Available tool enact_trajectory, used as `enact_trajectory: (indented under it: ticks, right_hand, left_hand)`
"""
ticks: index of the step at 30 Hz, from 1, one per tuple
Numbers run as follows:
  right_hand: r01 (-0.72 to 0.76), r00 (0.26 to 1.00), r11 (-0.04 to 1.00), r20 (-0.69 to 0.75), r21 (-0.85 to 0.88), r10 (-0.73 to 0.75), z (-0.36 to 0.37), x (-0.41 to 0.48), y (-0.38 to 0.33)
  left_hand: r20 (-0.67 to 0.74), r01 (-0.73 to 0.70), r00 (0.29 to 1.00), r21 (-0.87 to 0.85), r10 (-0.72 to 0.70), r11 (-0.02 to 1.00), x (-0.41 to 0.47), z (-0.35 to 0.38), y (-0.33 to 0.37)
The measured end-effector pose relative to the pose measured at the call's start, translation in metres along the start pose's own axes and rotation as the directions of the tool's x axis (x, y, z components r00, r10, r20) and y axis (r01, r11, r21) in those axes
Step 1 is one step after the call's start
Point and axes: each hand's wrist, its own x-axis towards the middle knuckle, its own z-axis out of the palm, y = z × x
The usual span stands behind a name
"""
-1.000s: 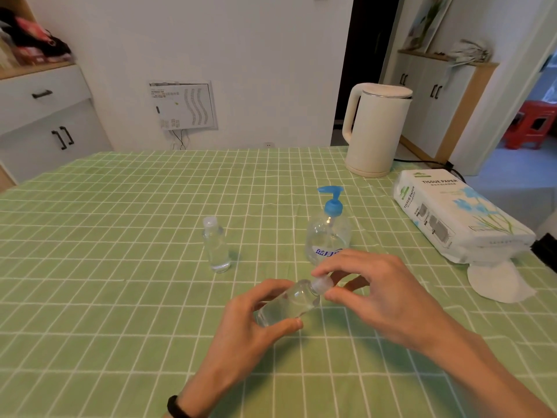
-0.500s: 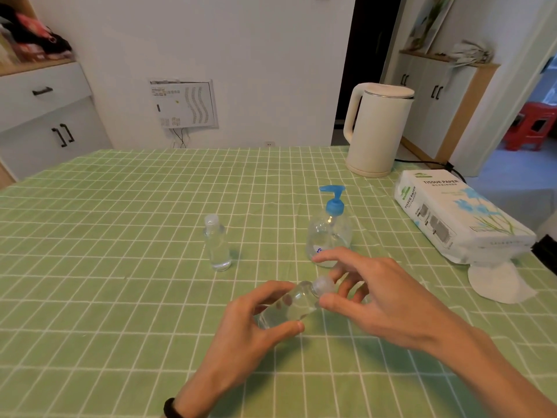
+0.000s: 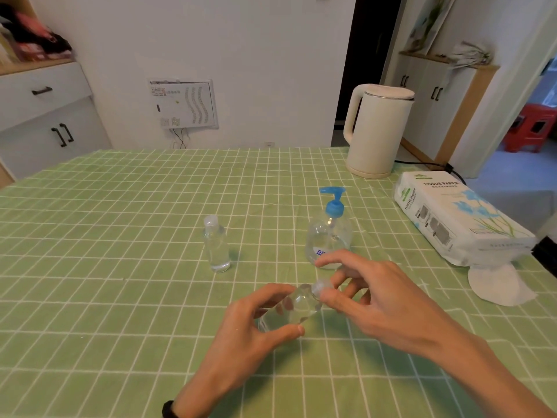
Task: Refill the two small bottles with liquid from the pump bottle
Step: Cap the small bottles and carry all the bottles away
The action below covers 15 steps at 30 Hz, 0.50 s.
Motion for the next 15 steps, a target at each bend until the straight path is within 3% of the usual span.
enact_trajectory:
  ticks: [15]
  right_hand:
    - [-0.022,1.0,0.998,0.02,-0.066,0.023,0.0052,0.0024,0.0032]
  left_hand:
    - [0.005,0.045,0.999,0.018,-0.045,0.999,0.0,-0.0006,-0.0053]
